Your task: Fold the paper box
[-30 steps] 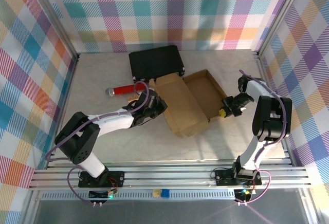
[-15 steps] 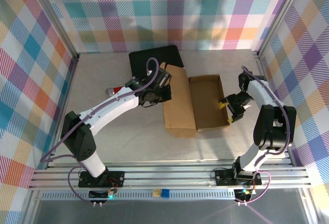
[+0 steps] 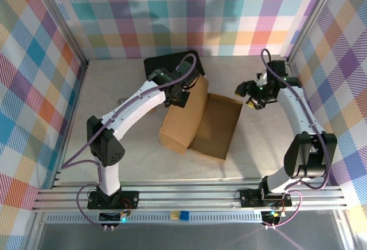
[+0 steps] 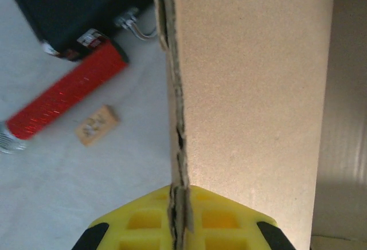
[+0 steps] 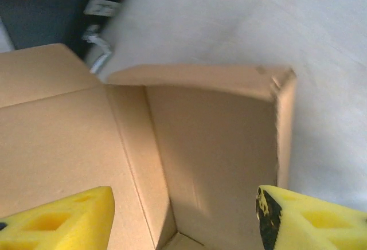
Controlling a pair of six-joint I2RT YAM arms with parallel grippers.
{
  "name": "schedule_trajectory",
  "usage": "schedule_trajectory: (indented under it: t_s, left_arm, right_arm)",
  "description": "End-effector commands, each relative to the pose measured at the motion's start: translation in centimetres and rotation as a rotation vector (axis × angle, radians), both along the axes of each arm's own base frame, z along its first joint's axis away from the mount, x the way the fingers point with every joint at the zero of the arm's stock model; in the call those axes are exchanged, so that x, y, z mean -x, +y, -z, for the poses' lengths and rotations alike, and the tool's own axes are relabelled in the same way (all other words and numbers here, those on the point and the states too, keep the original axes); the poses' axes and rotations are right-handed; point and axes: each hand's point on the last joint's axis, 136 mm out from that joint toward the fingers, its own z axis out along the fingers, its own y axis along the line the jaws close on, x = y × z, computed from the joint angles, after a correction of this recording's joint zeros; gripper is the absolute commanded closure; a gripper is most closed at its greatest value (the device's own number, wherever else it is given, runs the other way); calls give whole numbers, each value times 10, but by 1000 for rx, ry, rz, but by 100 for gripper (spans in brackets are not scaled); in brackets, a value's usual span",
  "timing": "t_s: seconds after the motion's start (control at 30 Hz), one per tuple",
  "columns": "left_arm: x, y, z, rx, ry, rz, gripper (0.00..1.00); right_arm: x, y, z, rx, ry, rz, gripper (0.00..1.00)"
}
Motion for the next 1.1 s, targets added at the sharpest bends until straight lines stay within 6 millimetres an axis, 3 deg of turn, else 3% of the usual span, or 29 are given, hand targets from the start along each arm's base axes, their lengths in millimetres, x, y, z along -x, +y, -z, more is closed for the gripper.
schedule_trajectory:
  t_s: [0.0, 0.2, 0.4, 0.67, 0.8, 1.07]
  left_arm:
    - [-17, 16, -22, -206, -123, 130, 100]
    - [-44, 5, -40, -312, -265, 344, 100]
    - [-58, -1, -53, -368, -331, 501, 100]
    - [-62, -10, -51, -394, -365, 644, 100]
    - [-64, -12, -47, -389, -353, 698, 100]
    - [-71, -7, -44, -360, -322, 758, 100]
  right_arm:
    - [-32, 35, -35, -128, -324, -229, 37]
    - [-51, 61, -64, -21, -726, -513, 38]
    - [-47, 72, -63, 76, -932, -746, 35]
    - [-51, 83, -30, 133, -964, -863, 32]
    - [-66, 95, -19, 146, -964, -876, 32]
    - [-92, 109, -14, 154, -1043, -896, 31]
